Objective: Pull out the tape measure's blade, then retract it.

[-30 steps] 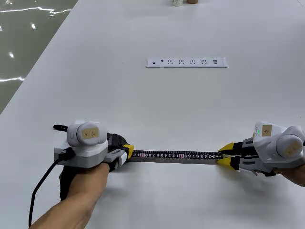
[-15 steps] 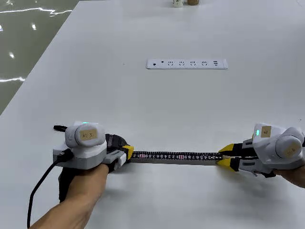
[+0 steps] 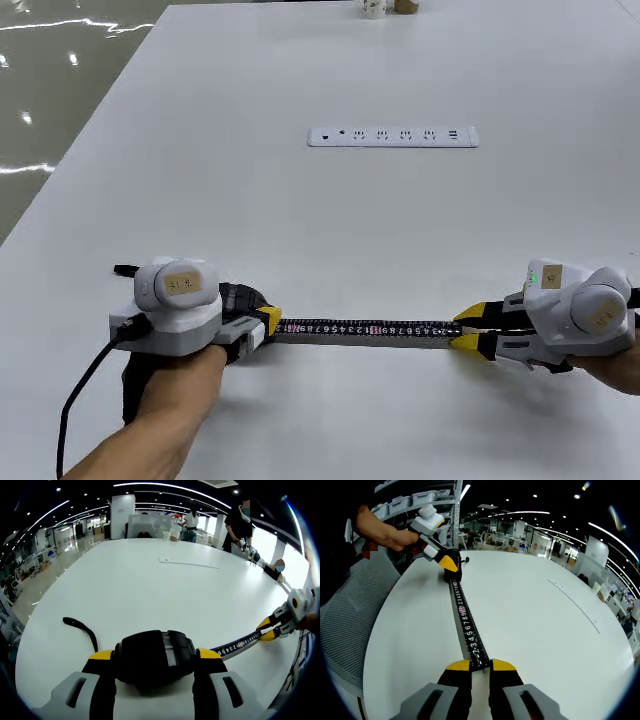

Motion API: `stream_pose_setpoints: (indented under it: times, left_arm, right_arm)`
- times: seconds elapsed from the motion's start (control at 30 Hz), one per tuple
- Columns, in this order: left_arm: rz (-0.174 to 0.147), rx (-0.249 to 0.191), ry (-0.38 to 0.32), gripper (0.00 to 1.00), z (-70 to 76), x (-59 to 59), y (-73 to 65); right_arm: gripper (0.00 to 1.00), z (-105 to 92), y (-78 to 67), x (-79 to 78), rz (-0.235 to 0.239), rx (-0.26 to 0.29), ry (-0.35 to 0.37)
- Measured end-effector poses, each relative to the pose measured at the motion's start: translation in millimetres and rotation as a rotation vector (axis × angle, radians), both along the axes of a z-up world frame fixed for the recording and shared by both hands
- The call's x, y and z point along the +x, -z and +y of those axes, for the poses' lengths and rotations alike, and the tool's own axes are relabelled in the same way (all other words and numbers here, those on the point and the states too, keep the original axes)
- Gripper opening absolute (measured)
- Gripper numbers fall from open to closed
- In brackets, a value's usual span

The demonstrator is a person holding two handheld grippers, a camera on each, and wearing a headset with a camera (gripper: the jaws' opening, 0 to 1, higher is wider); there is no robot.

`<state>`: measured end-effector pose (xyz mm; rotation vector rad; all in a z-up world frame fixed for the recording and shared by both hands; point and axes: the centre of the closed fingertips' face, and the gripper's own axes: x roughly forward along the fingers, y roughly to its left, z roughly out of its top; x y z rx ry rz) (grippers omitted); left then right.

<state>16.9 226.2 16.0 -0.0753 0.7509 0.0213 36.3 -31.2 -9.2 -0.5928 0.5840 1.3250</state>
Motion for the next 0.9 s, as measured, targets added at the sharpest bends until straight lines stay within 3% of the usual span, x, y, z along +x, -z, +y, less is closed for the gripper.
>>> stream_pose_setpoints:
  times: [0.9]
  left_arm:
    - [0.000, -0.011, 0.003, 0.57, 0.5, -0.2, 0.5]
  right_arm:
    - [0.09, 20.8, 0.9, -1.0, 0.001, 0.011, -0.020]
